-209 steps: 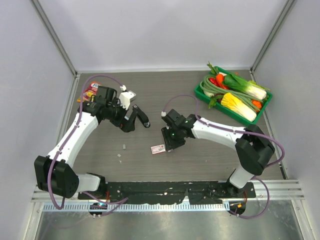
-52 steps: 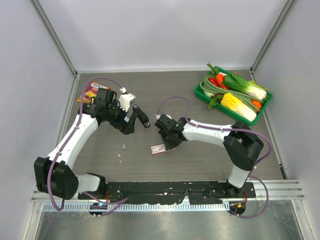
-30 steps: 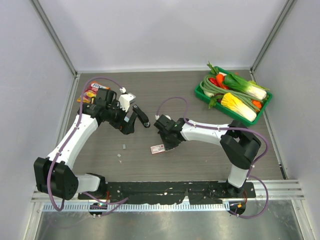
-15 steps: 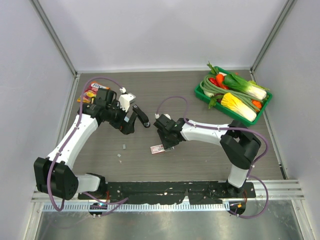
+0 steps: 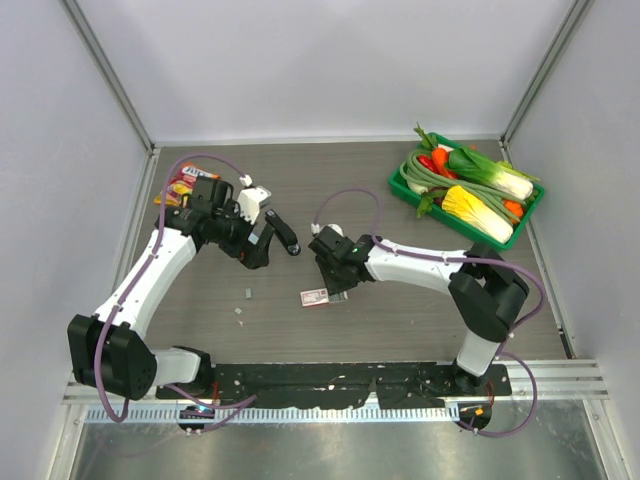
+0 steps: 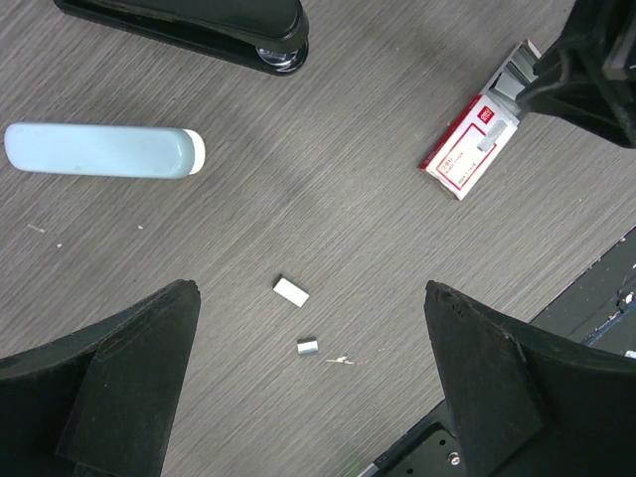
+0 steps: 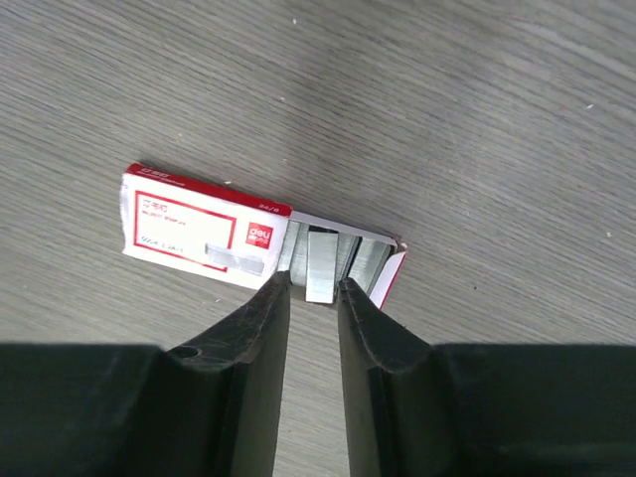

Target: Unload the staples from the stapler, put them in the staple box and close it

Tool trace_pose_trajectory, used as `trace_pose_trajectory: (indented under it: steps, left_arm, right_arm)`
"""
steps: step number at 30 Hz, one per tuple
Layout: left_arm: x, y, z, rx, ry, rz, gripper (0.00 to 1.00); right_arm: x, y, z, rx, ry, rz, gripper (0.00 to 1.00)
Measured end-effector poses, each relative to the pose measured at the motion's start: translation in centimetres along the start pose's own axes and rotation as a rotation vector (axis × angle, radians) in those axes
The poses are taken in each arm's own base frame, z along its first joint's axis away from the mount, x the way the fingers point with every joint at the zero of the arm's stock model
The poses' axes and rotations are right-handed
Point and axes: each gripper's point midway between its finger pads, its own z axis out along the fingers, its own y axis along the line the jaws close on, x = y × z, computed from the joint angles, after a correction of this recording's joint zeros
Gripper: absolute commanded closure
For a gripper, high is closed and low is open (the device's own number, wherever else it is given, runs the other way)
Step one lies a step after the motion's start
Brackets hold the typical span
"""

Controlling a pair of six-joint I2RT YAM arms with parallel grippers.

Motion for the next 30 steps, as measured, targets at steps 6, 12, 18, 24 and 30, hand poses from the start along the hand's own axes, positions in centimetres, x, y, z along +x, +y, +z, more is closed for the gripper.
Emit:
trace_pose_trajectory:
  steps: [6, 12, 18, 24, 30]
  left_arm:
    - [-0.1, -0.2, 0.0, 0.01, -0.003, -0.002, 0.0]
    - [-0.2, -0.5, 0.0, 0.026, -0.009, -0.021, 0.0]
    - [0.1, -0.5, 0.4, 0.031, 0.004, -0.027, 0.0]
    - [0.4, -0.3, 0.7, 0.028, 0.017, -0.029, 0.0]
    - [1.3, 0.1, 1.0, 0.011, 0.045, -0.009, 0.0]
  right_arm:
    - [-1.5, 0.1, -2.2, -0.018, -0.083, 0.037, 0.86]
    - [-1.0, -0.3, -2.3, -0.016, -0.105, 0.067, 0.94]
    - [-0.3, -0.6, -1.5, -0.008, -0.091, 0.08, 0.95]
    - [-0.6, -0.4, -1.2, -0.013, -0.104, 0.088, 0.95]
    - [-0.9, 0.1, -1.1, -0.034, -0.114, 0.094, 0.83]
